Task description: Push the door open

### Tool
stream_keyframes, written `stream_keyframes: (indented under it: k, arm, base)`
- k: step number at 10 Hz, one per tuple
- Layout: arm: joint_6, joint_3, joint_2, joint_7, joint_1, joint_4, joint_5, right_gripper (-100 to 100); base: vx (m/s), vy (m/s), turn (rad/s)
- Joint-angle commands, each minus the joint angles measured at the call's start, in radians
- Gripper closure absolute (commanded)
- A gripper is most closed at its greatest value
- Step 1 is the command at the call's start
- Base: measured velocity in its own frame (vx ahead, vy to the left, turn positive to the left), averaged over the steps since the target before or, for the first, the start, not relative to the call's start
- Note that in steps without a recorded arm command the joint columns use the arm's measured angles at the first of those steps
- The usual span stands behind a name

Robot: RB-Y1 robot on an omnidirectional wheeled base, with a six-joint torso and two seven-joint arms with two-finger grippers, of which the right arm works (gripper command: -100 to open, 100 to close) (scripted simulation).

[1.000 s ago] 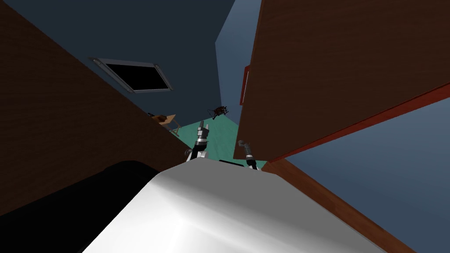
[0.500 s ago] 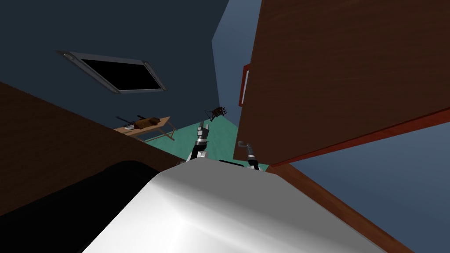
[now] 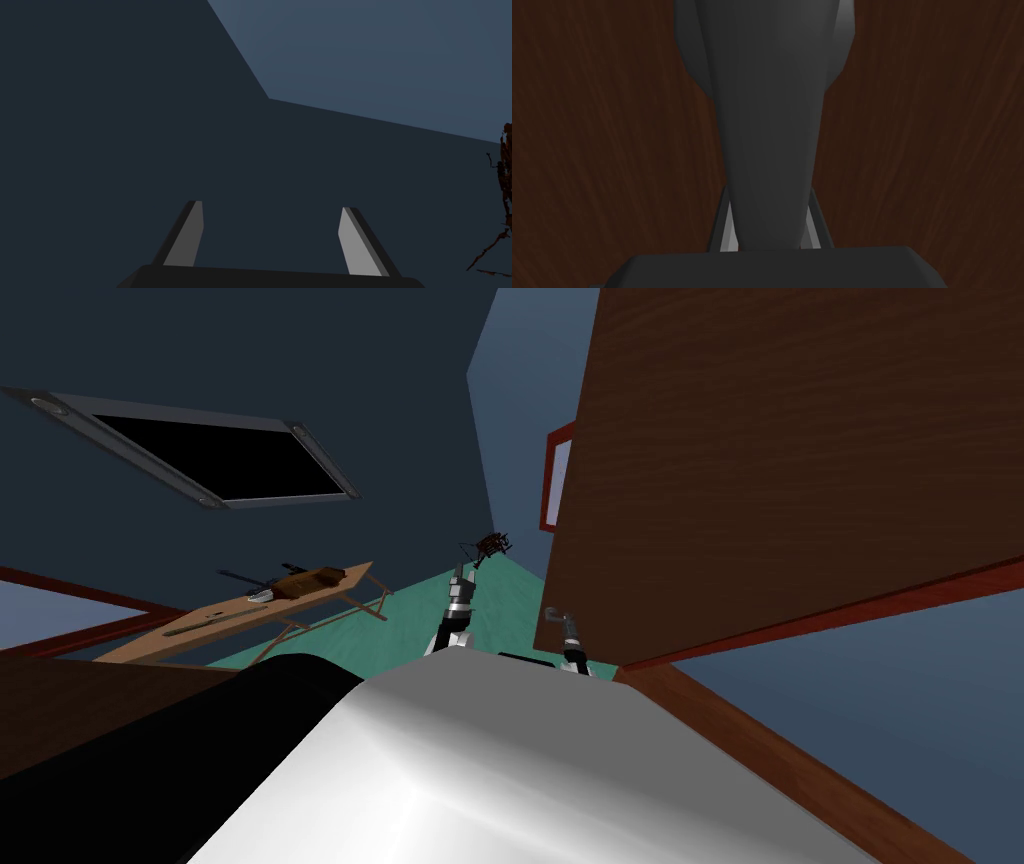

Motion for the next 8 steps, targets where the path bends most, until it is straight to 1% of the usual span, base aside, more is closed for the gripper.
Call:
stream_keyframes:
  k: [1,2,3,4,5,6,8]
  arm:
    - [0.000,0.000,0.000,0.000,0.000,0.000,0.000,100]
    - [0.001,-0.016,-0.023,0.004,-0.001,0.000,-0.008,100]
    - [0.001,-0.022,-0.033,0.006,-0.002,0.001,-0.013,100]
    - [0.001,-0.031,-0.042,0.008,-0.002,0.002,-0.018,100]
    - [0.002,-0.040,-0.049,0.010,-0.003,0.003,-0.023,100]
    - [0.003,-0.050,-0.053,0.013,-0.004,0.004,-0.029,100]
    - [0.004,-0.069,-0.051,0.018,-0.006,0.005,-0.042,100]
  base:
    - [0.007,0.054,-0.055]
    - [0.110,-0.034,-0.041]
    - [0.165,-0.036,-0.011]
    - [0.194,0.029,-0.038]
    - [0.224,0.068,-0.050]
    - [0.207,0.123,-0.050]
    - [0.200,0.148,-0.093]
